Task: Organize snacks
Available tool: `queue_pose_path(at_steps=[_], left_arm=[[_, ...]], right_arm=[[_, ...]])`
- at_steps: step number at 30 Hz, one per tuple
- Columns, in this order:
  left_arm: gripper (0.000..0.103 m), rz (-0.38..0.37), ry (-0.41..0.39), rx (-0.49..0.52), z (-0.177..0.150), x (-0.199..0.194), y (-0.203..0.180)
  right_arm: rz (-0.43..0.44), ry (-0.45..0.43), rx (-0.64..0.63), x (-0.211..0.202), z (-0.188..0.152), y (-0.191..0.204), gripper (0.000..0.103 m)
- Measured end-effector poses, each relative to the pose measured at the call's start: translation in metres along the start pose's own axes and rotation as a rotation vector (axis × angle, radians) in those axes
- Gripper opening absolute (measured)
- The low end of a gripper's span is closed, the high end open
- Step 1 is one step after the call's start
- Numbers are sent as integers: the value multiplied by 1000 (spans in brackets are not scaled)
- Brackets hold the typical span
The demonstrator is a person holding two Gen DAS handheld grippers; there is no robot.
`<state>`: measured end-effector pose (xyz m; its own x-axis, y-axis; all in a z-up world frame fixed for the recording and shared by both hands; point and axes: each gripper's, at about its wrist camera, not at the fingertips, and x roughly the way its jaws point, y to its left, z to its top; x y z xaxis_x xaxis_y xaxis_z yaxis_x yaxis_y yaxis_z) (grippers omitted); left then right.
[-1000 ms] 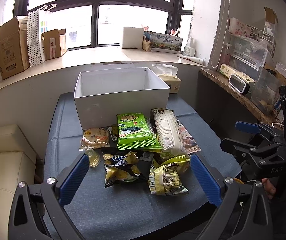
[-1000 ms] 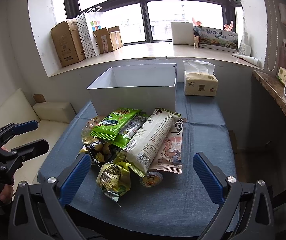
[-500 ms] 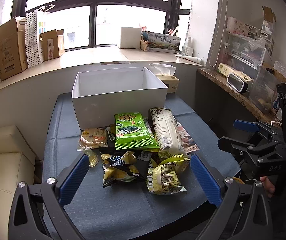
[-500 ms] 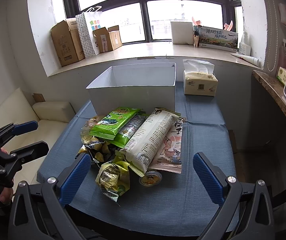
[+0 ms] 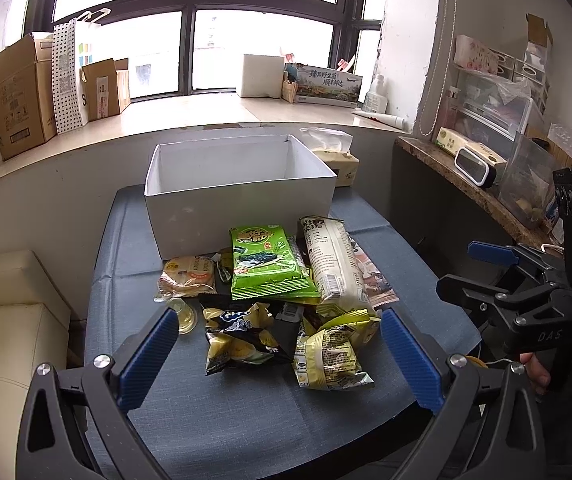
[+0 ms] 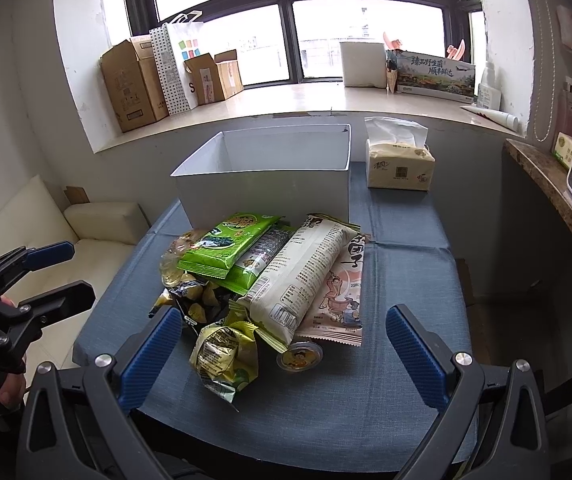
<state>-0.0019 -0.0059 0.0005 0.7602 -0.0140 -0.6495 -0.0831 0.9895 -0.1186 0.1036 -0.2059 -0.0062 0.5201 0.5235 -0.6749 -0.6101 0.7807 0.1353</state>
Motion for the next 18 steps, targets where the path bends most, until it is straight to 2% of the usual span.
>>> queue_pose_path(at_steps=[14,18], left_arm=[[103,-17,-22,-28,2,-3,5],[103,9,-38,-27,2,-2,9]], right_arm=[[2,0,0,0,0,0,103],[2,3,3,0,0,0,103]])
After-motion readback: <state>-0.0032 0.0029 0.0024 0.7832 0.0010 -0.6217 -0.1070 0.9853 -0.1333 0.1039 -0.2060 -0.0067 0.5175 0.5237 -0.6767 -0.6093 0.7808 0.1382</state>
